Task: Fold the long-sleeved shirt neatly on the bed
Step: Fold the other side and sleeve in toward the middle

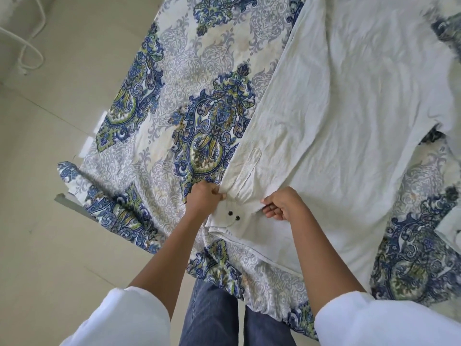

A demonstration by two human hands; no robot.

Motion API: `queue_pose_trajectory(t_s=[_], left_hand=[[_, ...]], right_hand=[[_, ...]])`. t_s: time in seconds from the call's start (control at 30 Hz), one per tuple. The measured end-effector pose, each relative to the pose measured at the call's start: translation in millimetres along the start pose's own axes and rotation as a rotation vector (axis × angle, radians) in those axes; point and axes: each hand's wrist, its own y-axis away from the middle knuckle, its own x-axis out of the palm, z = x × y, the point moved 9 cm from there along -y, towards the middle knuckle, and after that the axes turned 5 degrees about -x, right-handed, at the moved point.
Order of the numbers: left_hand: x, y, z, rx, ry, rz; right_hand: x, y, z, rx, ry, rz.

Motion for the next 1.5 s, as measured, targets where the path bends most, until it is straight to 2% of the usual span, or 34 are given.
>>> queue_pose_trajectory(t_s=[0.1, 0.2, 0.3, 0.37, 0.43, 0.47, 0.5, 0.57, 0.63, 0.67, 0.8, 0.87, 0.93, 1.03, 1.13, 1.3, 1.43, 1.5], left_hand=[[-7.7, 6.7, -18.9, 0.077, -0.17, -0.119], [-17.0, 17.7, -72.3, 0.322, -0.271, -0.312], [5.2, 7.2, -136.3, 0.567, -0.454, -0.254], [22.6, -10.7, -171.1, 0.661, -0.577, -0.199], [29.4, -27.8, -198.6, 0.727, -0.668, -0.2], [31.9, -37.3, -207.7, 0.744, -0.696, -0.202], [34.9, -45.6, -212.2, 0.748, -0.725, -0.196], [42.9, -59.5, -211.2, 0.76, -0.793, -0.186], [47.1, -66.1, -205.7, 0.78, -0.802, -0.213], [46.8, -66.5, -204.1, 0.793, -0.787, -0.241], [24.7, -63.3, -228.1, 0.882, -0.543, -0.331], [-4.6, -73.0, -274.5, 0.902, -0.329, -0.358], [-26.2, -98.0, -331.1, 0.922, -0.227, -0.292], [-28.7, -164.0, -388.9, 0.846, -0.48, -0.139], [-35.9, -215.6, -402.7, 0.772, -0.78, -0.187], [-52.9, -228.0, -417.7, 0.803, -0.836, -0.379], [-60.4, -233.0, -427.8, 0.735, -0.95, -0.376], [-63.5, -215.8, -431.1, 0.728, -0.894, -0.423]], right_hand=[[-11.0, -1.0, 9.9, -0.075, -0.106, -0.091], [-53.0, -0.1, 37.7, -0.272, -0.181, -0.398], [-90.8, 10.5, 67.9, -0.402, -0.141, -0.68], [-113.5, 24.5, 91.0, -0.542, -0.007, -0.918], [-123.3, 39.5, 115.2, -0.756, 0.223, -1.169], [-122.7, 40.6, 126.2, -0.847, 0.323, -1.227], [-119.0, 36.1, 137.7, -0.922, 0.43, -1.218], [-107.9, 14.1, 161.0, -1.02, 0.677, -1.046], [-112.8, -15.4, 171.0, -1.029, 0.886, -0.89], [-128.1, -28.3, 174.1, -0.986, 0.929, -0.868], [-201.6, -29.7, 195.1, -0.82, 0.738, -1.051], [-186.8, -19.7, 214.0, -0.926, 0.762, -1.085], [-167.2, -23.0, 222.0, -0.97, 0.771, -1.081], [-175.7, -39.8, 220.4, -0.851, 0.665, -1.095], [-179.7, -45.3, 220.9, -0.847, 0.667, -1.101], [-189.5, -47.9, 232.1, -0.832, 0.662, -1.108], [-191.9, -51.5, 236.5, -0.822, 0.691, -1.083], [-192.1, -46.6, 237.3, -0.806, 0.687, -1.079]])
